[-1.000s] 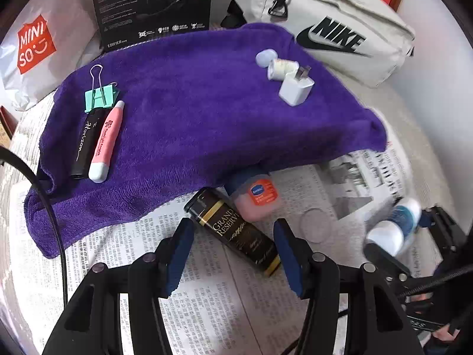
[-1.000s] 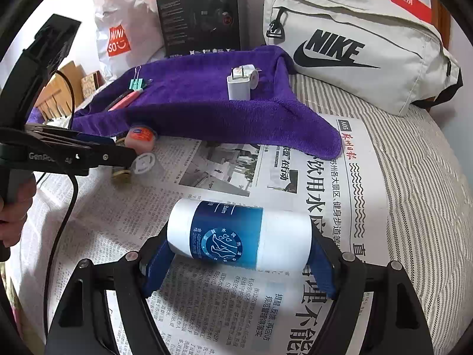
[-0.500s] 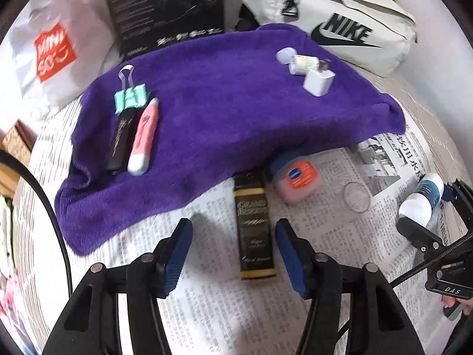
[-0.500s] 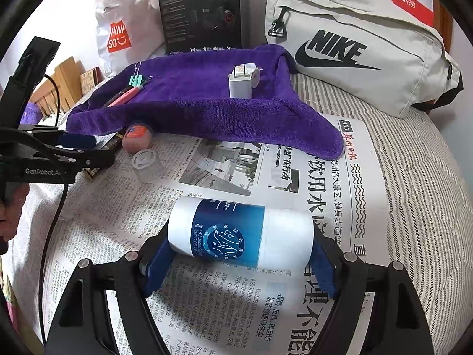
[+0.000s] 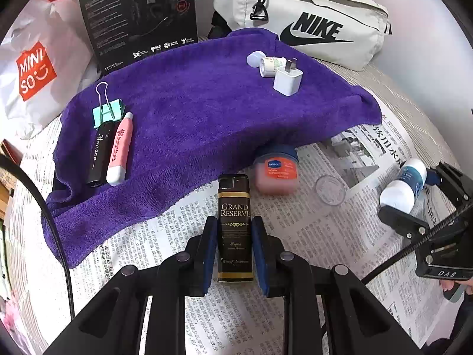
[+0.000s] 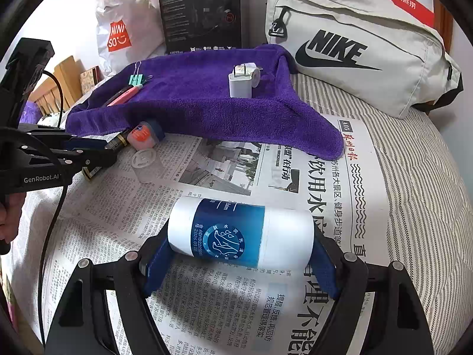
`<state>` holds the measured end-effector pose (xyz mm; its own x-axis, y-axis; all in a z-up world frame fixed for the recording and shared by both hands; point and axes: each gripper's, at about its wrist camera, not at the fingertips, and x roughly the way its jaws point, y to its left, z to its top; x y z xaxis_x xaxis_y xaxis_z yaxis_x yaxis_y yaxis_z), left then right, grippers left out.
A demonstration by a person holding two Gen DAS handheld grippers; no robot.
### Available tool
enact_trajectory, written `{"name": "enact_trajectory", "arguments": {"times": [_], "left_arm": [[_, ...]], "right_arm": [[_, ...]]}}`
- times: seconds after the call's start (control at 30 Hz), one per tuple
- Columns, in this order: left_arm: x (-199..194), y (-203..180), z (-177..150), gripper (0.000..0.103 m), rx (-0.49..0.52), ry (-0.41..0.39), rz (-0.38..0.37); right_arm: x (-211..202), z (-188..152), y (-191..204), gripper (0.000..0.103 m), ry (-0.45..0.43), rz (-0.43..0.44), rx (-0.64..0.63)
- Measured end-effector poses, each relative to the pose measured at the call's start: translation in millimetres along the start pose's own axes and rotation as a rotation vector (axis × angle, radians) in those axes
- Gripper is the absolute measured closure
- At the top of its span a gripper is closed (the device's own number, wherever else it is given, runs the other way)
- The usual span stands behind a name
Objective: Organize rigid objects
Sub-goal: 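Carry the Grand Reserve box onto the towel with the left gripper while the right carries the bottle there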
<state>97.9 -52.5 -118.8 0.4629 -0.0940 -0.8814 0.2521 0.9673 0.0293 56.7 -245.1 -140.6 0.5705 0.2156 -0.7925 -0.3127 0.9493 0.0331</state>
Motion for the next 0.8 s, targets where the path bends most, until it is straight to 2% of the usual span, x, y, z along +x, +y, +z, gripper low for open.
{"name": "enact_trajectory", "arguments": {"times": [0.1, 0.23, 0.33, 0.5, 0.63, 0.8], "left_arm": [[-2.7, -0.5, -2.9, 0.080, -0.003, 0.013, 0.015], [-2.3, 2.8, -3.1, 0.080, -0.021, 0.015, -0.001], [-1.1, -0.3, -3.4, 0.080, -0.003, -0.006, 0.002], [-3.0, 9.5, -4.8, 0.081, -0.065, -0.001, -0.053], [-10.9, 15.3, -7.7, 0.081, -0.090, -0.006, -0.064], [-15.2, 24.3, -15.4, 0.081, -0.110, 0.008, -0.034]], "right_arm": [[0.1, -0.1, 0.1, 0.022, 0.000, -0.001, -0.001], [0.2, -0.3, 0.2, 0.021, 0.000, -0.001, -0.001], [0.2, -0.4, 0.3, 0.021, 0.000, -0.001, 0.000], [0.0, -0.5, 0.6, 0.021, 0.000, 0.000, 0.000], [-0.3, -1.6, 0.9, 0.021, -0.001, 0.003, 0.002], [-1.5, -0.7, -0.1, 0.024, 0.002, 0.008, 0.000]]}}
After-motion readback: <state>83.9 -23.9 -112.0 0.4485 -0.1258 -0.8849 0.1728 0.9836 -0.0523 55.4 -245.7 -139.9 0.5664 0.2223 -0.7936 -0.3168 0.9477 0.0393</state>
